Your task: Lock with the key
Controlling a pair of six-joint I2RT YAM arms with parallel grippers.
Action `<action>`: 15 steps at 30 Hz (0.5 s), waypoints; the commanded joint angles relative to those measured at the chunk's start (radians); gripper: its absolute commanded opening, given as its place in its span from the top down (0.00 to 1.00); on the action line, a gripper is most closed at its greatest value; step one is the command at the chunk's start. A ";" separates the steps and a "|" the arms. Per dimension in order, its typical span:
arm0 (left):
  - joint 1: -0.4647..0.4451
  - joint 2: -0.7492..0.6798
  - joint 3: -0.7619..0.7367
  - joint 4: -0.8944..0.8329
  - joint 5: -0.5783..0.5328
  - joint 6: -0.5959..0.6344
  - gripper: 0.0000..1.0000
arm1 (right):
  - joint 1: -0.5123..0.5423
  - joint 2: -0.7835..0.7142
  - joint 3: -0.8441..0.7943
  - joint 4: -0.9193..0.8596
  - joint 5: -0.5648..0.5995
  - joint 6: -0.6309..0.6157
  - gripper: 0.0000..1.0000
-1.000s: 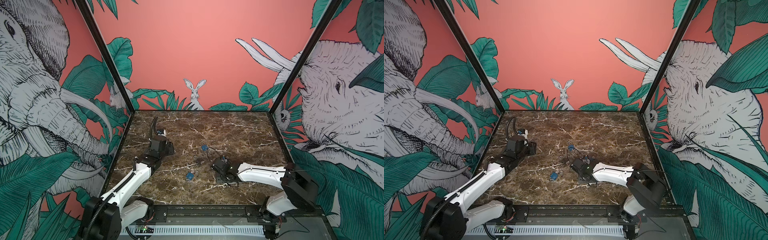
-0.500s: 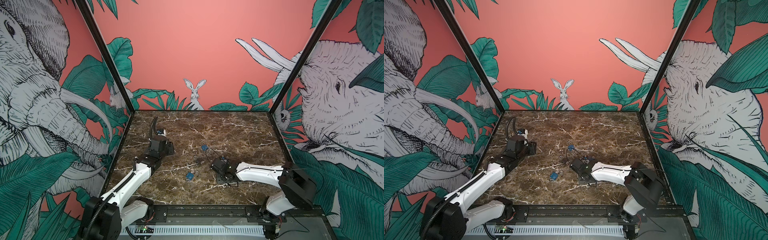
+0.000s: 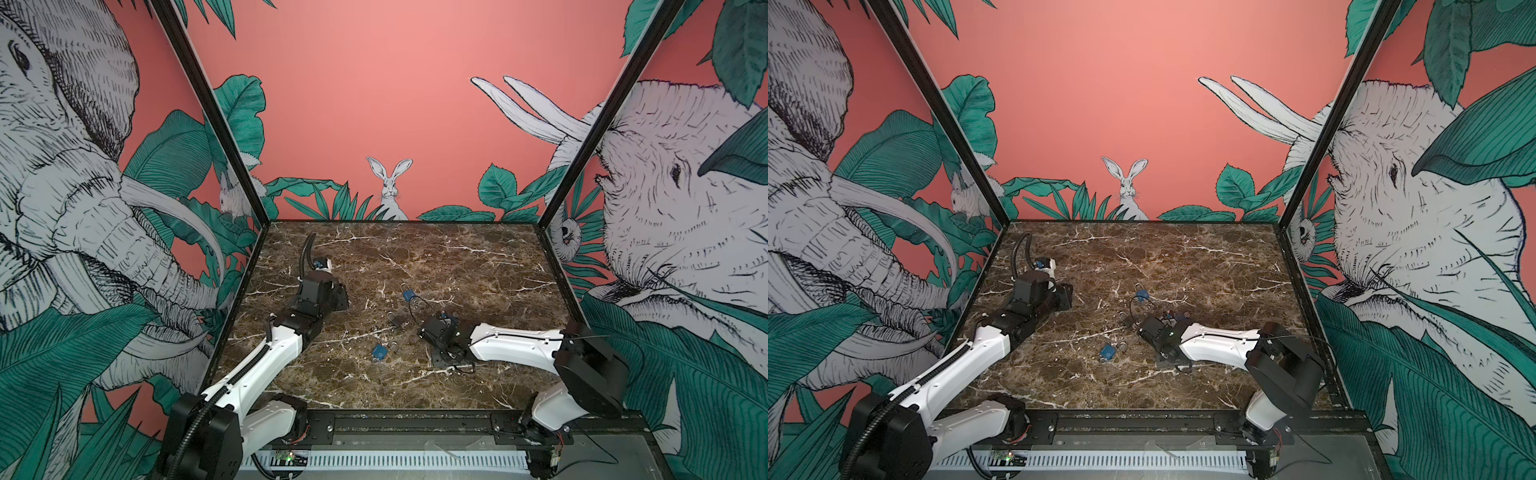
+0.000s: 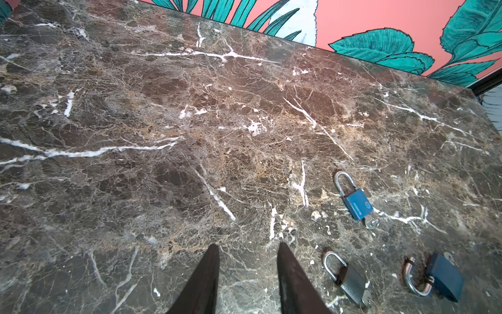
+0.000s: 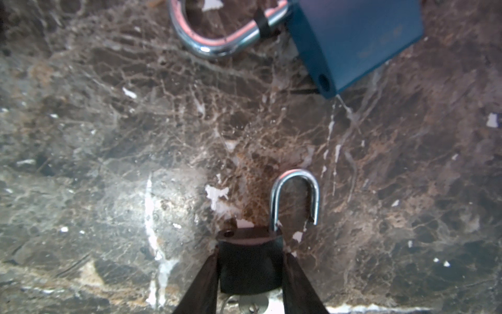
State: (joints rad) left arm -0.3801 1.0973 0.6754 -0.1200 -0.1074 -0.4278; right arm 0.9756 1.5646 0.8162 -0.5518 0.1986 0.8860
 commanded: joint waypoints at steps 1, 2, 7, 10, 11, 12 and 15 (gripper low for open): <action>-0.004 -0.007 0.000 0.010 -0.006 -0.018 0.62 | 0.000 0.028 -0.003 0.010 0.021 -0.006 0.61; -0.004 -0.007 0.001 0.008 -0.008 -0.018 0.62 | 0.000 0.028 -0.003 0.011 0.020 -0.008 0.61; -0.004 -0.006 0.004 0.007 -0.008 -0.017 0.62 | -0.004 0.029 -0.006 0.022 0.015 -0.015 0.64; -0.004 -0.005 0.006 0.002 -0.008 -0.015 0.63 | -0.006 0.029 -0.008 0.027 0.014 -0.021 0.73; -0.005 -0.002 0.009 -0.003 -0.005 -0.014 0.64 | -0.006 0.029 -0.006 0.026 0.016 -0.027 0.76; -0.004 -0.001 0.012 -0.008 -0.001 -0.011 0.66 | -0.006 0.029 -0.004 0.023 0.016 -0.034 0.78; -0.005 0.007 0.041 -0.062 0.032 0.018 0.67 | -0.006 0.003 0.010 0.004 0.027 -0.072 0.79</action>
State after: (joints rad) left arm -0.3801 1.1007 0.6811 -0.1314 -0.0998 -0.4255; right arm 0.9745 1.5658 0.8165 -0.5373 0.2020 0.8543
